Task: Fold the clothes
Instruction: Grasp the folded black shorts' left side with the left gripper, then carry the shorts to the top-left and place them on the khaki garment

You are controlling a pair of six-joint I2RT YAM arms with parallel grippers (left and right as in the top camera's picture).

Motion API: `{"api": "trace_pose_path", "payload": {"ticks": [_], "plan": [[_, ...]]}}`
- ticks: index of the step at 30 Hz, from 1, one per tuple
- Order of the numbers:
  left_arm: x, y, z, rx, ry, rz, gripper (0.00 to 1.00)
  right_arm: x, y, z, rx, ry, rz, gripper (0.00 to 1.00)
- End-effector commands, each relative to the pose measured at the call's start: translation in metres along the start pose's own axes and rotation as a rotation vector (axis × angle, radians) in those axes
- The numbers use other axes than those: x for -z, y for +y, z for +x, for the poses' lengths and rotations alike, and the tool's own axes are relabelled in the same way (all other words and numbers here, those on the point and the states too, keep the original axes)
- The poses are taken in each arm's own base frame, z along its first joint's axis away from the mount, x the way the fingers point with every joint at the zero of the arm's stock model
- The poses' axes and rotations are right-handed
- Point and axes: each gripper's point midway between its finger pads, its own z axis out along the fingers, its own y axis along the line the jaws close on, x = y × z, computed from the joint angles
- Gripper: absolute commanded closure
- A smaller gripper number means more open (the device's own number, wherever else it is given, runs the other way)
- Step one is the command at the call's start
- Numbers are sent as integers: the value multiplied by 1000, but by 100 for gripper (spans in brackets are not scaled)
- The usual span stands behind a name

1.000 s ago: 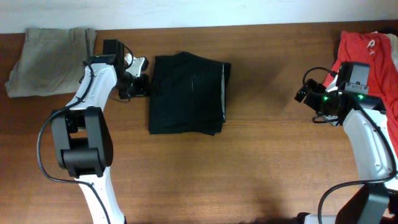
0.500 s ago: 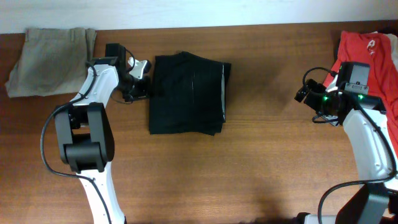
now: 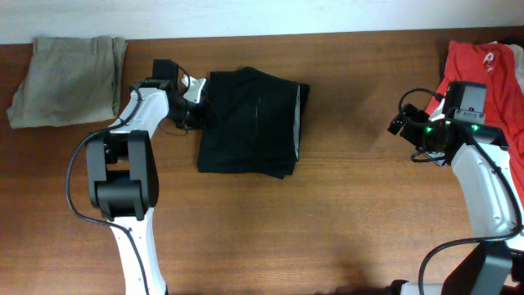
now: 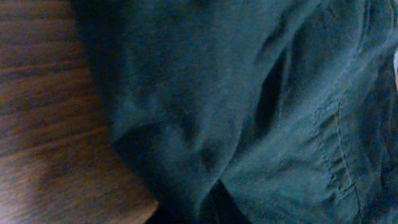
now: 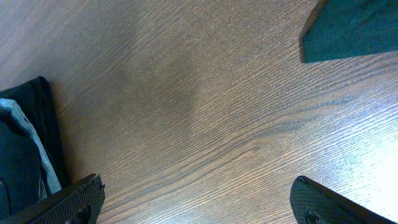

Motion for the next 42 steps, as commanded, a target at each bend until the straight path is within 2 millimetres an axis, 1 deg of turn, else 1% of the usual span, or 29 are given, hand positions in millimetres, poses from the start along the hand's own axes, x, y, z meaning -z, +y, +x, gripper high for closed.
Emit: {"api": "trace_pose_path", "payload": {"ticks": [1, 3, 4, 7, 9, 10, 11, 14, 17, 19, 21, 22, 26, 29, 33, 36, 38, 40, 42], "plan": [[-2, 25, -6, 25, -7, -131, 99, 1, 1, -3, 5, -8, 1, 2], [9, 33, -19, 13, -38, -192, 99, 1, 1, -3, 5, -8, 1, 1], [20, 40, -31, 6, -67, -240, 99, 1, 1, -3, 5, -8, 1, 1], [64, 55, -67, 5, -167, -326, 99, 1, 1, -3, 5, -8, 1, 1], [88, 61, -82, -36, -207, -350, 99, 1, 1, -3, 5, -8, 1, 1], [101, 67, -89, -46, -228, -366, 99, 1, 1, -3, 5, -8, 1, 1], [119, 76, -95, -34, -253, -401, 99, 1, 1, -3, 5, -8, 1, 1], [158, 105, -104, -5, -314, -480, 99, 1, 1, -3, 5, -8, 1, 1], [194, 133, -107, 18, -367, -547, 99, 1, 1, -3, 5, -8, 1, 1], [215, 145, -109, 36, -403, -573, 99, 1, 1, -3, 5, -8, 1, 1], [238, 153, -114, 45, -446, -592, 99, 1, 1, -3, 5, -8, 1, 1], [249, 153, -117, 46, -464, -600, 99, 1, 1, -3, 5, -8, 1, 1], [287, 144, -131, -21, -523, -657, 99, 1, 1, -3, 5, -8, 1, 1], [304, 145, -136, -20, -552, -708, 99, 1, 1, -3, 5, -8, 1, 1], [318, 155, -137, -29, -571, -768, 99, 1, 1, -3, 5, -8, 1, 1], [332, 164, -140, -24, -611, -790, 99, 1, 1, -3, 5, -8, 1, 1], [346, 174, -139, -12, -639, -828, 99, 1, 1, -3, 5, -8, 1, 1], [355, 183, -138, 0, -656, -850, 99, 1, 1, -3, 5, -8, 1, 1], [358, 190, -137, 7, -664, -857, 99, 1, 1, -3, 5, -8, 1, 1]]}}
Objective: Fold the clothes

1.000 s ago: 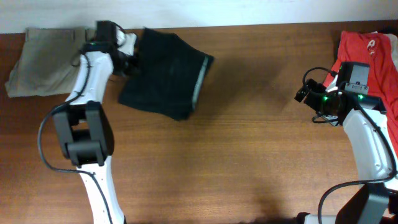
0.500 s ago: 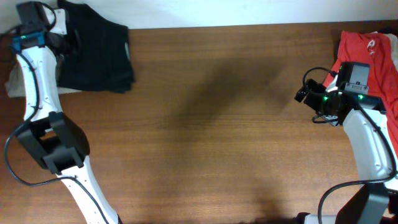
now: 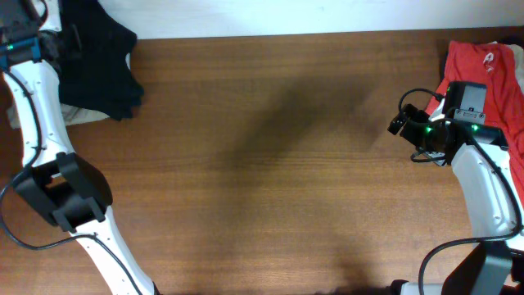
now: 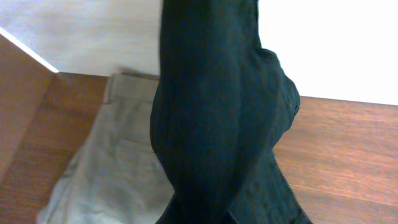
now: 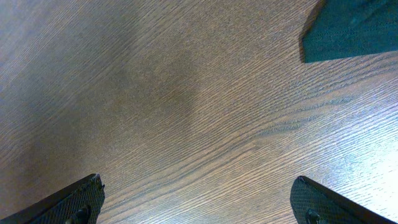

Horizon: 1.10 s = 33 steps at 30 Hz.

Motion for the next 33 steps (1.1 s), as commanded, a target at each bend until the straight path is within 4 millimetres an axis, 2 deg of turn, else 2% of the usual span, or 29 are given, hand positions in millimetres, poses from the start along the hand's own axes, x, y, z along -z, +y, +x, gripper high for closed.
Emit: {"api": "trace_pose_path", "payload": {"ticks": [1, 6, 10, 13, 15, 17, 18, 19, 21, 23, 26, 29, 31, 32, 33], "plan": [[-3, 30, -6, 6, -35, -62, 99, 1, 1, -3, 6, -9, 1, 1], [-35, 46, 15, 23, -12, -78, 99, 1, 2, -3, 6, -8, 0, 1], [-60, 67, 23, 32, -36, -143, 99, 1, 1, -3, 6, -9, 1, 2], [-65, 89, 20, 37, -75, -229, 99, 1, 2, -3, 6, -8, 0, 1], [-67, 96, 14, 5, -108, -246, 99, 1, 2, -3, 6, -8, 0, 1], [-75, 101, 20, 0, -106, -252, 99, 1, 2, -3, 6, -8, 0, 1], [-80, 102, 26, 2, -94, -252, 96, 1, 1, -3, 6, -9, 1, 1], [-86, 104, 33, 5, -80, -251, 87, 1, 2, -3, 6, -8, 0, 1], [-96, 105, 45, 8, -58, -249, 48, 1, 2, -3, 6, -8, 0, 1], [-101, 110, 54, 14, -39, -256, 59, 1, 1, -3, 6, -9, 1, 1], [-99, 127, 64, 24, -8, -331, 58, 1, 1, -3, 6, -9, 1, 1], [-88, 125, 50, 44, -38, -332, 60, 1, 1, -3, 6, -9, 1, 1], [-78, 113, 35, 73, -64, -306, 88, 1, 1, -3, 6, -9, 1, 1], [-76, 104, 32, 84, -64, -274, 97, 1, 2, -3, 6, -8, 0, 1], [-78, 91, 35, 81, -50, -221, 99, 1, 1, -3, 6, -9, 1, 1]]}}
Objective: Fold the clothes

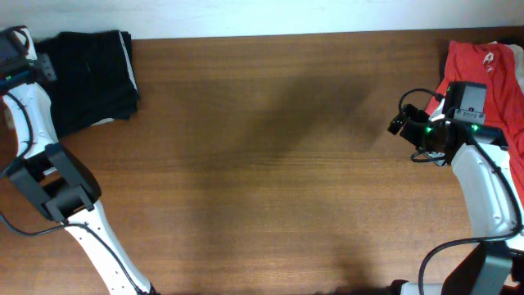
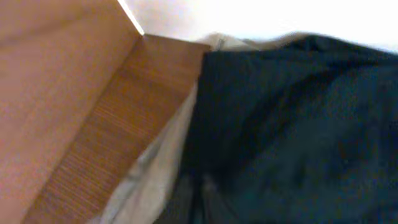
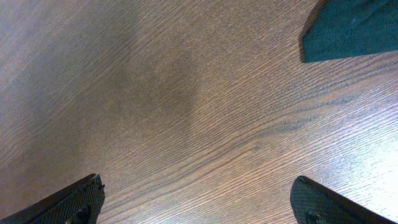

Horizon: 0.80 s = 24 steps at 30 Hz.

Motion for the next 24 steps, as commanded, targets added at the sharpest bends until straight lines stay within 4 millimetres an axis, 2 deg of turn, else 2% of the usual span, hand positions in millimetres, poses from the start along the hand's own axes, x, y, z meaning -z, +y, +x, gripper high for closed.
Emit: {"api": "trace_pose_path", "payload": {"ticks": [1, 2, 5, 8, 10, 11, 12, 14, 15, 17, 18, 20, 21, 22, 24], "plan": [[29, -29, -20, 30, -8, 128, 99, 1, 2, -3, 6, -8, 0, 1], [25, -38, -4, 48, 46, 162, 99, 1, 1, -3, 6, -9, 1, 1], [9, -45, 27, 71, 130, 173, 99, 1, 1, -3, 6, -9, 1, 1], [-20, -55, 77, 67, 234, 183, 99, 1, 1, -3, 6, -9, 1, 1], [-34, -49, 109, 60, 306, 137, 99, 1, 2, -3, 6, -8, 0, 1], [-36, -41, 114, 53, 320, 88, 99, 1, 1, -3, 6, -9, 1, 1], [-36, -31, 113, 45, 321, 35, 99, 1, 1, -3, 6, -9, 1, 1], [-28, -15, 96, 42, 291, -35, 99, 1, 1, -3, 6, -9, 1, 1], [-20, -11, 80, 49, 263, -39, 99, 1, 1, -3, 6, -9, 1, 1], [4, 1, 36, 130, 167, -59, 99, 1, 2, -3, 6, -8, 0, 1], [13, 2, 21, 168, 134, -50, 99, 1, 1, -3, 6, -9, 1, 1], [34, -10, -13, 217, 54, 61, 99, 1, 2, -3, 6, -8, 0, 1], [48, -26, -32, 222, 9, 184, 98, 1, 2, -3, 6, -8, 0, 1], [58, -39, -38, 222, 5, 269, 98, 1, 1, -3, 6, -9, 1, 1], [73, -58, -30, 225, 59, 388, 98, 1, 2, -3, 6, -8, 0, 1]]}}
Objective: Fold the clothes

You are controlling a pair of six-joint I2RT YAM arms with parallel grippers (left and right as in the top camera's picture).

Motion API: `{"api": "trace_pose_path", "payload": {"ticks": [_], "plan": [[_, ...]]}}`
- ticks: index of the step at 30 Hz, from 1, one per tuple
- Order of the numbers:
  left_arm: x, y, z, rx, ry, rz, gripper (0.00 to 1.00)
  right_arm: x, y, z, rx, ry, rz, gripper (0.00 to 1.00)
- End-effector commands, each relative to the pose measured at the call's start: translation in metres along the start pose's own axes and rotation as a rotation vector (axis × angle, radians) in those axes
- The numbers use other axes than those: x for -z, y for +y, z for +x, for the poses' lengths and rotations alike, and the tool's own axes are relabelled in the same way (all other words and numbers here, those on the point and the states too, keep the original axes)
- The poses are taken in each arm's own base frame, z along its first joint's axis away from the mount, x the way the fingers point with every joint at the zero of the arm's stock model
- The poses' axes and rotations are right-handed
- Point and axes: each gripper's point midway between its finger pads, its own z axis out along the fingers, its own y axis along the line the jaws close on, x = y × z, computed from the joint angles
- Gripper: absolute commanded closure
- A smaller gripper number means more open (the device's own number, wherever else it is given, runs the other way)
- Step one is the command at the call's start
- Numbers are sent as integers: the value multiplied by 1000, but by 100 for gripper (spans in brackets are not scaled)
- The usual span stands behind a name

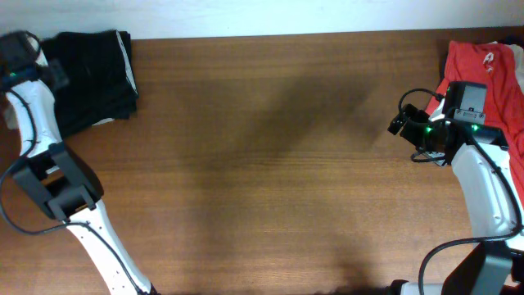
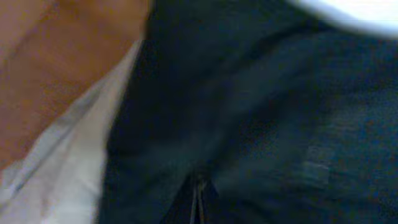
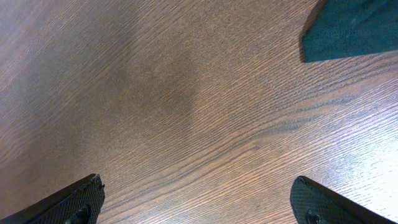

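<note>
A folded black garment [image 1: 90, 78] lies at the table's far left corner on top of a khaki garment, of which only a pale edge [image 1: 104, 122] shows. My left gripper [image 1: 51, 72] is at the black garment's left edge. In the left wrist view dark cloth [image 2: 267, 118] fills the frame, khaki cloth [image 2: 59, 165] shows at the left, and the left gripper [image 2: 199, 202] has its fingers pressed together in the black fabric. My right gripper [image 1: 401, 123] hovers open over bare wood near a red garment [image 1: 487, 70]; its fingertips [image 3: 78, 199] stand far apart.
The wooden table [image 1: 270, 164] stretches between the two arms. A dark cloth corner [image 3: 351, 28] shows at the top right of the right wrist view. A white wall runs along the table's far edge.
The left wrist has shifted slightly toward the black garment, so its camera sits closer over the cloth. The garment lies where it was. The right arm has not moved.
The folded black garment lay left of the table's middle with my left gripper at its left edge, the khaki garment alone in the corner. Then it hung from the raised left gripper over the khaki. After that it lay on the khaki, as now.
</note>
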Motion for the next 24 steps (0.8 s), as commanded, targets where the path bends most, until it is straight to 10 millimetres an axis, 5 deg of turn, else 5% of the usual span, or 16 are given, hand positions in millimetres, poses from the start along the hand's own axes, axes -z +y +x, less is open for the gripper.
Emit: {"api": "trace_pose_path", "payload": {"ticks": [1, 6, 12, 15, 19, 24], "plan": [[63, -44, -33, 31, -35, 277, 98, 1, 2, -3, 6, -9, 0, 1], [65, -54, 39, 50, 251, 283, 99, 1, 1, -3, 6, -9, 1, 1], [33, -87, 114, 19, 415, 309, 99, 1, 2, -3, 6, -9, 0, 1], [21, -96, 127, 5, 412, 317, 99, 1, 2, -3, 6, -9, 0, 1], [28, -97, 105, 0, 356, 321, 99, 1, 2, -3, 6, -9, 0, 1], [82, -97, 2, -23, 71, 332, 99, 1, 2, -3, 6, -9, 0, 1]]}}
